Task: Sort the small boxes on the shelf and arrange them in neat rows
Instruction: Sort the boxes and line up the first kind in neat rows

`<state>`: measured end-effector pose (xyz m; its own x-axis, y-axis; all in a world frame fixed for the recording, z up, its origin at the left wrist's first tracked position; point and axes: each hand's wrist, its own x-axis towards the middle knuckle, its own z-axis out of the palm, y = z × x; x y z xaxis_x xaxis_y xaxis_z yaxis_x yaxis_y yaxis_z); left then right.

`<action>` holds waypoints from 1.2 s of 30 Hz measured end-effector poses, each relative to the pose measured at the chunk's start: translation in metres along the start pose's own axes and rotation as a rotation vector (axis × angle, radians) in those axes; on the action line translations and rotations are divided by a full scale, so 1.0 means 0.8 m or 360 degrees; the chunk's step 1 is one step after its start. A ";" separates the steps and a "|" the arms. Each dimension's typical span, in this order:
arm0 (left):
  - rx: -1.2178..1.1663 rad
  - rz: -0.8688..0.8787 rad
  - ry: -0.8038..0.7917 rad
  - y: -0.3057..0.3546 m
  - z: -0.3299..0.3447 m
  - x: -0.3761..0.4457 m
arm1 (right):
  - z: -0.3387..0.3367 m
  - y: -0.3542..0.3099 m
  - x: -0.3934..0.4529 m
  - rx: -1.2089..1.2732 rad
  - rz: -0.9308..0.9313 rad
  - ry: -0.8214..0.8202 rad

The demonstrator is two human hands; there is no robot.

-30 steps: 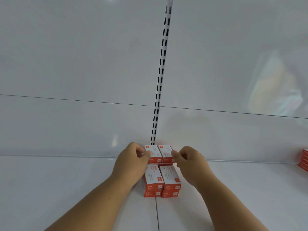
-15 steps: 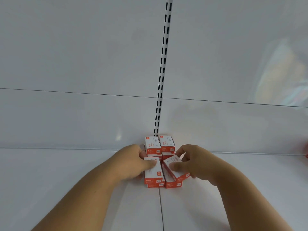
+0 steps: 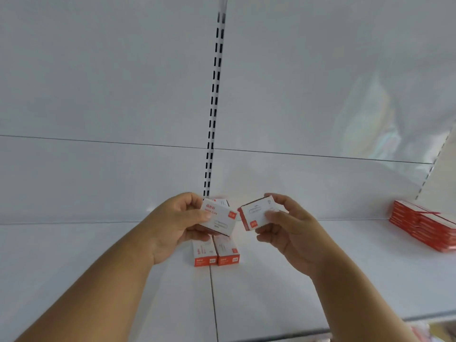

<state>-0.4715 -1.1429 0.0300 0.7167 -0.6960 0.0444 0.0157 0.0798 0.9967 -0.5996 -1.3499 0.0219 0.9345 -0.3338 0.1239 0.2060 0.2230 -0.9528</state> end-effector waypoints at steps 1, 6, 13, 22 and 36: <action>-0.0059 0.0008 -0.0011 0.000 0.002 -0.002 | -0.001 0.000 -0.007 0.0051 -0.0005 -0.0023; 0.0001 0.0075 -0.0009 0.003 0.022 -0.017 | -0.006 -0.001 -0.034 0.0066 -0.0032 -0.0015; 0.0372 0.0144 0.0060 -0.003 0.066 -0.041 | -0.028 -0.011 -0.070 0.0129 -0.0055 0.0106; 0.0702 0.0147 0.0334 -0.046 0.089 -0.075 | -0.060 -0.010 -0.095 -0.0414 0.0108 0.0116; 0.1297 -0.0017 0.0504 -0.074 0.110 -0.096 | -0.063 0.011 -0.087 -0.1797 0.0048 0.0031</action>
<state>-0.5886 -1.1570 -0.0266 0.8812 -0.4533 0.1343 -0.3931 -0.5449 0.7406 -0.6771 -1.3707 -0.0088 0.9279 -0.3587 0.1020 -0.2059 -0.7208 -0.6618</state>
